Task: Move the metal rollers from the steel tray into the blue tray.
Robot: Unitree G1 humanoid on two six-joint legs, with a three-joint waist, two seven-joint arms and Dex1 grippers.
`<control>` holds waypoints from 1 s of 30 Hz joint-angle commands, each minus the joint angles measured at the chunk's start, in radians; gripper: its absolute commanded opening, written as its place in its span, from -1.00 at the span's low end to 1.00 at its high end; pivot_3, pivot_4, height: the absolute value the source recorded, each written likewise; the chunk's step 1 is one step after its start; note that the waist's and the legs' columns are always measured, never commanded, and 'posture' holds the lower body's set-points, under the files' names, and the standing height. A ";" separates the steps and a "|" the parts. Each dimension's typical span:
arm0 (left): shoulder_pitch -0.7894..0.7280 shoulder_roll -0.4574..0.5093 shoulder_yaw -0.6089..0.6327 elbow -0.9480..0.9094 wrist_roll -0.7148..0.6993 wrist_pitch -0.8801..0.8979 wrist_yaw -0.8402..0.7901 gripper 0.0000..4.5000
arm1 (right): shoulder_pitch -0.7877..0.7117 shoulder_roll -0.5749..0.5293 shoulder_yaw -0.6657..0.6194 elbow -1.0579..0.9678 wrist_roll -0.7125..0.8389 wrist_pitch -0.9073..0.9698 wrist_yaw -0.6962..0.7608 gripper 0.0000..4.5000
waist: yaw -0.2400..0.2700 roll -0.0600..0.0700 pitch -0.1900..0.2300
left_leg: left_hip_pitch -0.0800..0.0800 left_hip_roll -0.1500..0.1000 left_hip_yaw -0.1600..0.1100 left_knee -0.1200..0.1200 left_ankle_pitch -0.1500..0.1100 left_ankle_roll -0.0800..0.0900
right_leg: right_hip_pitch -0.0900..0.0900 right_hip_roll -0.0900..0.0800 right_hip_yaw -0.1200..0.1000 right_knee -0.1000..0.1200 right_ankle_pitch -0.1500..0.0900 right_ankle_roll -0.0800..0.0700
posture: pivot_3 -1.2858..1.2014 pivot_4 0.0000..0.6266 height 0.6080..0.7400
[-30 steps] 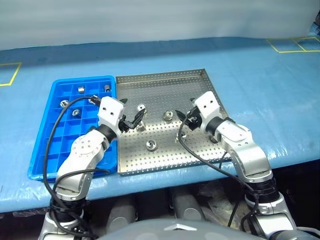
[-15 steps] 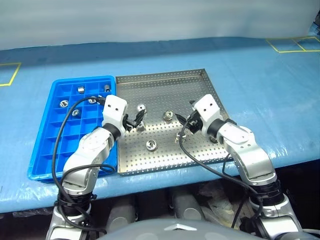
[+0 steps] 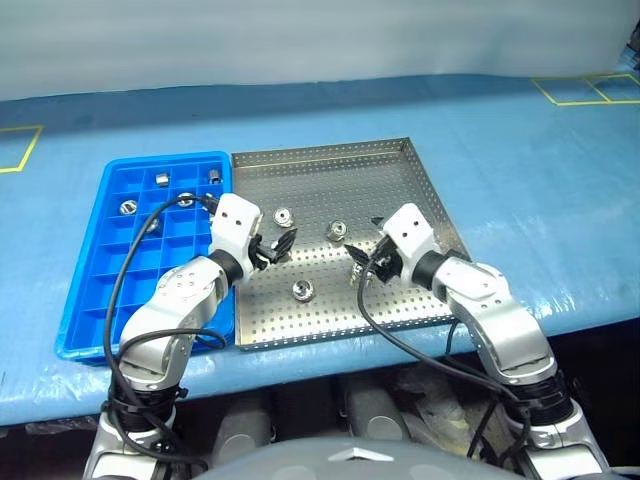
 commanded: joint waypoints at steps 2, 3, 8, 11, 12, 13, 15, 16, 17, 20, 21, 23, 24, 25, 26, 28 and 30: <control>-0.010 0.000 0.004 -0.025 0.021 -0.038 0.017 0.65 | -0.019 0.032 -0.016 -0.026 0.001 0.000 -0.040 0.64 | -0.002 0.000 0.000 | 0.000 0.000 0.000 0.000 0.000 0.000 | 0.000 0.000 0.000 0.000 0.000 0.000 | -0.11 -0.52 1.00; -0.021 -0.022 0.006 0.000 0.038 -0.042 0.050 0.65 | -0.025 0.045 -0.018 -0.022 -0.001 -0.004 -0.053 0.64 | -0.002 0.000 0.000 | 0.000 0.000 0.000 0.000 0.000 0.000 | 0.000 0.000 0.000 0.000 0.000 0.000 | -0.11 -0.52 1.00; -0.098 -0.092 -0.034 0.120 0.105 -0.044 0.132 0.65 | -0.040 0.073 -0.032 -0.010 -0.007 -0.013 -0.084 0.64 | 0.004 0.000 0.000 | 0.000 -0.001 0.000 0.001 0.000 0.000 | 0.001 0.000 0.001 0.000 0.001 0.001 | -0.11 -0.52 1.00; -0.162 -0.131 -0.042 0.210 0.135 -0.033 0.170 0.65 | -0.048 0.075 -0.038 -0.004 -0.007 -0.019 -0.092 0.64 | 0.009 0.000 0.000 | 0.000 -0.002 0.000 0.002 0.000 0.000 | 0.001 0.000 0.001 0.000 0.001 0.002 | -0.12 -0.52 1.00; -0.177 -0.137 -0.048 0.238 0.147 -0.034 0.175 0.65 | -0.048 0.077 -0.040 -0.004 -0.007 -0.021 -0.096 0.64 | 0.009 0.000 0.000 | 0.000 -0.002 0.000 0.002 0.000 0.001 | 0.001 0.000 0.001 0.000 0.001 0.002 | -0.12 -0.52 1.00; -0.197 -0.152 -0.047 0.281 0.156 -0.035 0.186 0.65 | -0.046 0.078 -0.041 -0.004 -0.008 -0.023 -0.100 0.64 | 0.008 0.000 0.000 | 0.000 -0.002 0.000 0.002 0.000 0.001 | 0.001 0.000 0.002 0.000 0.001 0.002 | -0.12 -0.52 1.00; -0.227 -0.171 -0.045 0.346 0.175 -0.041 0.208 0.65 | -0.043 0.081 -0.043 -0.004 -0.009 -0.027 -0.106 0.64 | 0.007 0.000 0.000 | 0.000 -0.002 0.000 0.001 0.000 0.001 | 0.000 0.000 0.002 0.000 0.001 0.002 | -0.12 -0.52 1.00; -0.242 -0.183 -0.040 0.377 0.176 -0.044 0.211 0.65 | -0.042 0.082 -0.044 -0.004 -0.009 -0.028 -0.109 0.64 | 0.005 0.000 0.000 | 0.000 -0.002 0.000 0.001 0.000 0.001 | 0.000 0.000 0.002 0.000 0.001 0.002 | -0.13 -0.52 1.00; -0.253 -0.189 -0.038 0.399 0.178 -0.045 0.209 0.65 | -0.041 0.085 -0.045 -0.004 -0.010 -0.029 -0.112 0.64 | 0.004 0.000 0.000 | 0.000 -0.001 0.000 0.001 0.000 0.001 | 0.000 0.000 0.002 0.000 0.001 0.002 | -0.13 -0.52 1.00; -0.283 -0.201 -0.034 0.484 0.194 -0.056 0.217 0.65 | -0.040 0.089 -0.050 -0.005 -0.008 -0.034 -0.122 0.64 | -0.001 0.000 0.000 | 0.000 -0.002 0.001 0.001 0.000 0.001 | 0.000 0.000 0.002 0.000 0.001 0.002 | -0.13 -0.52 1.00; -0.290 -0.204 -0.029 0.513 0.199 -0.064 0.224 0.65 | -0.039 0.090 -0.053 -0.004 -0.009 -0.035 -0.125 0.64 | -0.003 0.000 0.000 | 0.000 -0.002 0.001 0.002 0.000 0.001 | 0.000 0.000 0.002 0.000 0.001 0.002 | -0.14 -0.52 1.00; -0.299 -0.212 -0.019 0.552 0.201 -0.080 0.231 0.65 | -0.037 0.090 -0.055 -0.004 -0.009 -0.037 -0.128 0.64 | -0.005 0.000 0.000 | 0.000 -0.002 0.001 0.002 0.000 0.001 | 0.000 0.000 0.002 0.000 0.001 0.002 | -0.14 -0.52 1.00; -0.301 -0.213 -0.019 0.564 0.203 -0.086 0.229 0.65 | -0.036 0.090 -0.056 -0.004 -0.008 -0.037 -0.129 0.64 | -0.005 0.000 0.000 | 0.000 -0.002 0.001 0.002 0.000 0.001 | 0.000 0.000 0.002 0.000 0.001 0.002 | -0.14 -0.52 1.00; -0.304 -0.216 -0.020 0.575 0.204 -0.091 0.224 0.65 | -0.036 0.091 -0.056 -0.005 -0.008 -0.038 -0.131 0.64 | -0.005 0.000 0.000 | 0.000 -0.002 0.001 0.002 0.000 0.001 | 0.000 0.000 0.002 0.000 0.001 0.002 | -0.14 -0.52 1.00; -0.308 -0.218 -0.021 0.589 0.206 -0.098 0.222 0.65 | -0.036 0.091 -0.055 -0.005 -0.007 -0.039 -0.132 0.64 | -0.005 0.000 0.000 | 0.000 -0.001 0.001 0.001 0.000 0.001 | 0.000 0.000 0.002 0.000 0.001 0.002 | -0.14 -0.52 1.00; -0.321 -0.224 -0.020 0.624 0.208 -0.111 0.218 0.65 | -0.039 0.093 -0.055 -0.002 -0.007 -0.042 -0.136 0.64 | -0.005 0.000 0.000 | 0.000 -0.001 0.001 0.001 0.000 0.001 | 0.000 0.000 0.002 0.000 0.001 0.002 | -0.14 -0.52 1.00; -0.336 -0.233 -0.015 0.667 0.207 -0.130 0.213 0.65 | -0.042 0.096 -0.054 0.000 -0.007 -0.046 -0.137 0.64 | -0.003 0.000 0.000 | 0.000 -0.002 0.001 0.002 0.000 0.001 | 0.000 0.000 0.002 0.000 0.001 0.002 | -0.13 -0.52 1.00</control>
